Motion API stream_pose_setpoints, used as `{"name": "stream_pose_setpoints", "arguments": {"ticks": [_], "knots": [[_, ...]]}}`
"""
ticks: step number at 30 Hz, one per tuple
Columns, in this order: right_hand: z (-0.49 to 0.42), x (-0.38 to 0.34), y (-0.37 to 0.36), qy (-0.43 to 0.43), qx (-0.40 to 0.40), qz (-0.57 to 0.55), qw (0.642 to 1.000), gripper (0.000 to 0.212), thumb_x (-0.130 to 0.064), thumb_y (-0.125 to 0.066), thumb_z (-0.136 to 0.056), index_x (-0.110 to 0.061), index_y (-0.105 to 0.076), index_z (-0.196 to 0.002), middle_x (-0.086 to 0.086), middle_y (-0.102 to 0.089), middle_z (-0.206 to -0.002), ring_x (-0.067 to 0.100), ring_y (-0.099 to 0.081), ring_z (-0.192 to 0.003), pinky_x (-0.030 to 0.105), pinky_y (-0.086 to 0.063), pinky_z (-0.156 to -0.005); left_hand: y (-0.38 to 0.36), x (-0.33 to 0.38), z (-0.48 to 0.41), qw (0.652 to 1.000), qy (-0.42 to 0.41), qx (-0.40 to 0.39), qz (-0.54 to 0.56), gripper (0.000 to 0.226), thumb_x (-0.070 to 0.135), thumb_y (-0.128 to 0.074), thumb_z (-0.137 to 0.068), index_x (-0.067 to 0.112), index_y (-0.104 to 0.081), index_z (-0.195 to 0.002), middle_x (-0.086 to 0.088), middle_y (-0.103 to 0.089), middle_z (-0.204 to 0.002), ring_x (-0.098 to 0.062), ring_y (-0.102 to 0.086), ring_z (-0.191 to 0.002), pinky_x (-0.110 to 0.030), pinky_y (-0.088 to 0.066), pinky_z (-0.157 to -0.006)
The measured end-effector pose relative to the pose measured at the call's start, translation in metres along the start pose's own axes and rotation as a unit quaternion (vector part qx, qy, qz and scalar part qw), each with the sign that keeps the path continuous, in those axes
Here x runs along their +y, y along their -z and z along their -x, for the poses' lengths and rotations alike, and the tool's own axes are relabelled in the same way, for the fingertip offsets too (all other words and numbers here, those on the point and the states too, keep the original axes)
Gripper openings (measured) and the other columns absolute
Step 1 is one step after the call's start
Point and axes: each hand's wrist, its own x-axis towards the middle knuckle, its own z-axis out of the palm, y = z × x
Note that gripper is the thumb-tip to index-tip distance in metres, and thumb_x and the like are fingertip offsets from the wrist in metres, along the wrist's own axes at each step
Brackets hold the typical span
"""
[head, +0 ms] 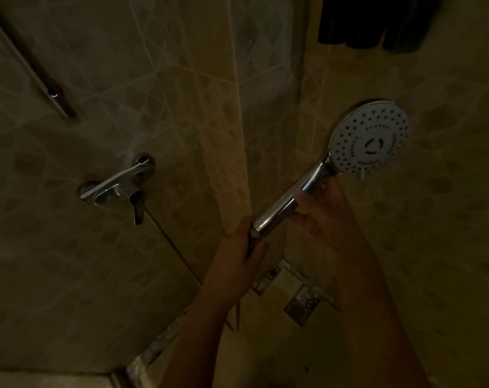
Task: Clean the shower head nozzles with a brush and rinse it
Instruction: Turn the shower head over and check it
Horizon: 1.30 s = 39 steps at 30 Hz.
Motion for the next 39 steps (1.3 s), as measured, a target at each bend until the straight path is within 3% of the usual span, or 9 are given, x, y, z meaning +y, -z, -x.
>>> {"name": "stream_pose_setpoints", "arguments": {"ticks": [6,12,16,21,25,28,31,36,39], "knots": [[-0.006,0.009,0.003,0.004,0.038,0.018,0.999,0.034,-0.007,-0.063,-0.080,-0.032,-0.056,-0.103,-0.008,-0.065,-0.094,0.007,-0.064,-0.092,0.034,-0.056,-0.077,-0.004,0.007,0.000,0.999,-0.008,-0.042,-0.022,0.037,0.025,-0.052,-0.092,0.023,-0.039,-0.127,0.017,-0.052,-0.083,-0.008,-0.057,-0.076,-0.030,-0.048,-0.071],[-0.006,0.010,-0.003,0.037,0.058,0.083,0.994,0.047,-0.019,-0.071,-0.077,-0.035,-0.053,-0.117,-0.014,-0.067,-0.101,0.003,-0.067,-0.091,0.027,-0.054,-0.078,-0.014,0.004,-0.001,0.997,0.002,-0.081,0.016,0.030,0.022,-0.052,-0.093,0.023,-0.042,-0.121,0.026,-0.045,-0.085,0.015,-0.051,-0.075,-0.005,-0.040,-0.065],[-0.003,0.013,-0.014,0.056,0.053,0.090,0.993,0.063,-0.035,-0.066,-0.073,-0.036,-0.043,-0.132,-0.012,-0.059,-0.123,0.011,-0.061,-0.108,0.034,-0.054,-0.088,-0.017,0.006,0.001,0.984,0.074,-0.113,0.113,0.013,0.019,-0.044,-0.096,0.028,-0.046,-0.106,0.014,-0.054,-0.082,0.013,-0.053,-0.072,-0.009,-0.041,-0.066],[-0.007,0.017,-0.029,0.022,0.055,-0.079,0.995,0.023,-0.041,-0.045,-0.094,-0.033,-0.055,-0.114,-0.008,-0.058,-0.066,0.010,-0.058,-0.063,0.028,-0.054,-0.061,-0.018,0.004,0.002,0.981,0.049,-0.105,0.154,0.014,0.017,-0.039,-0.098,0.012,-0.050,-0.106,0.004,-0.053,-0.078,0.004,-0.050,-0.066,-0.010,-0.041,-0.064],[-0.012,0.009,-0.028,-0.064,0.066,-0.210,0.973,0.041,-0.046,-0.035,-0.096,-0.030,-0.070,-0.082,-0.001,-0.059,-0.062,0.012,-0.055,-0.053,0.022,-0.050,-0.052,-0.016,-0.001,-0.001,0.981,0.040,-0.076,0.176,0.032,0.015,-0.049,-0.095,0.016,-0.048,-0.127,0.009,-0.059,-0.074,0.003,-0.057,-0.065,-0.014,-0.045,-0.061],[-0.015,0.009,-0.023,-0.081,0.072,-0.131,0.985,0.047,-0.046,-0.035,-0.096,-0.022,-0.066,-0.071,-0.006,-0.065,-0.059,0.008,-0.062,-0.053,0.019,-0.051,-0.049,-0.016,-0.002,-0.003,0.978,0.044,-0.070,0.189,0.046,0.023,-0.055,-0.088,0.014,-0.046,-0.132,0.012,-0.064,-0.071,0.002,-0.062,-0.070,-0.016,-0.048,-0.066],[-0.016,0.012,-0.019,-0.058,0.061,-0.098,0.992,0.028,-0.045,-0.045,-0.084,-0.023,-0.060,-0.092,-0.011,-0.070,-0.064,0.004,-0.065,-0.059,0.021,-0.053,-0.053,-0.017,0.000,-0.003,0.977,0.045,-0.081,0.194,0.038,0.013,-0.056,-0.090,0.009,-0.049,-0.127,0.013,-0.064,-0.064,0.002,-0.063,-0.065,-0.013,-0.047,-0.062],[-0.018,0.019,-0.023,-0.039,0.034,-0.136,0.989,0.055,-0.055,-0.070,-0.061,-0.021,-0.060,-0.103,-0.007,-0.070,-0.079,0.008,-0.063,-0.068,0.023,-0.052,-0.055,-0.017,-0.002,-0.002,0.979,0.041,-0.065,0.191,0.028,0.009,-0.055,-0.090,0.035,-0.055,-0.103,0.018,-0.067,-0.068,0.004,-0.061,-0.063,-0.012,-0.046,-0.060],[-0.021,0.026,-0.021,-0.034,0.043,-0.155,0.986,0.076,-0.062,-0.081,-0.048,-0.019,-0.054,-0.105,-0.008,-0.067,-0.077,0.006,-0.062,-0.065,0.022,-0.052,-0.056,-0.018,-0.003,-0.003,0.984,0.034,-0.038,0.171,0.019,0.014,-0.053,-0.090,0.030,-0.058,-0.100,0.013,-0.063,-0.068,0.005,-0.058,-0.061,-0.012,-0.044,-0.058]]}}
